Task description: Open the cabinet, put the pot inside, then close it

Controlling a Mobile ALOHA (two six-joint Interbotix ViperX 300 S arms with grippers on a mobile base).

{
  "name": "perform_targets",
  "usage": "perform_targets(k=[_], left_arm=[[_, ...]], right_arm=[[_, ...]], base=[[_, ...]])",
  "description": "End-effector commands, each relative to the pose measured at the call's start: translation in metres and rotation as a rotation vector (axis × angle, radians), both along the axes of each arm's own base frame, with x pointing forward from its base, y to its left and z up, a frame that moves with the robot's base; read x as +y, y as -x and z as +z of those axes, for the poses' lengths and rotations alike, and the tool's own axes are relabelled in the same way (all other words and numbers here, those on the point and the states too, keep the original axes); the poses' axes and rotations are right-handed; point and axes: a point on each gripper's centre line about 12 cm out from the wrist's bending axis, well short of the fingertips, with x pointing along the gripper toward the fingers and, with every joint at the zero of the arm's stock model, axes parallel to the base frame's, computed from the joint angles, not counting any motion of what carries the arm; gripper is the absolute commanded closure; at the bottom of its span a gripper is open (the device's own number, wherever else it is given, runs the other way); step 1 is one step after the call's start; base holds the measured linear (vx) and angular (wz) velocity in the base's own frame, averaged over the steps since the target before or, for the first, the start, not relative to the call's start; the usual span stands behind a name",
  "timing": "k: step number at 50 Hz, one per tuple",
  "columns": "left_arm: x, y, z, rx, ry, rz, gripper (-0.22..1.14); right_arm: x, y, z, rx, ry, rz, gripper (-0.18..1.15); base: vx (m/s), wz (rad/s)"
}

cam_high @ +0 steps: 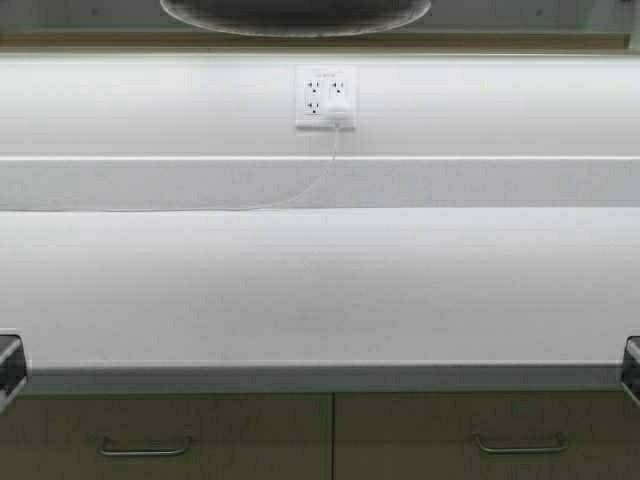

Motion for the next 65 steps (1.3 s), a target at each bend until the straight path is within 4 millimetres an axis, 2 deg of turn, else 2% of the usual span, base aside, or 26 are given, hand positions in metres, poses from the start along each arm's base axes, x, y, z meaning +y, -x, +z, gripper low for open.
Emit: perform_targets(k=[1,8,14,23,31,38,47,60,65], left_arm=[[-0.020,0.005,0.021,-0.060,-0.036,-0.058,0.88],[-0.021,0.003,0.033,-0.083,-0.019,-0.058,0.88],[-0.023,-0.002,0.052,-0.096,-0.008,-0.060,0.88],[-0.033,-0.024,0.080,-0.075,-0.011,-0.072,0.88],[-0.042,-0.046,0.087,-0.075,0.000,-0.073,0.88],[-0.045,-0.050,0.086,-0.056,0.017,-0.078,0.88],[-0.046,-0.055,0.068,-0.025,-0.001,-0.070,0.88],[-0.063,-0.098,0.049,-0.020,0.008,-0.062,0.88],[-0.069,-0.115,0.047,-0.017,0.019,-0.064,0.88]], right_arm=[[0.023,0.013,0.039,-0.095,-0.056,0.084,0.89],[0.024,0.009,0.049,-0.109,-0.058,0.082,0.89],[0.028,0.004,0.069,-0.111,-0.060,0.092,0.89],[0.037,-0.010,0.094,-0.097,-0.057,0.103,0.89],[0.045,-0.025,0.110,-0.099,-0.063,0.109,0.89],[0.047,-0.027,0.104,-0.063,-0.040,0.113,0.89],[0.046,-0.038,0.081,-0.013,-0.005,0.094,0.89],[0.038,-0.070,0.058,0.040,0.015,0.043,0.89],[0.032,-0.081,0.062,0.030,-0.009,0.025,0.89]], base=[[0.03,0.00],[0.08,-0.06],[0.17,-0.07],[0.18,0.00],[0.19,0.01],[0.20,0.05],[0.17,0.04],[0.08,0.07],[0.06,0.07]])
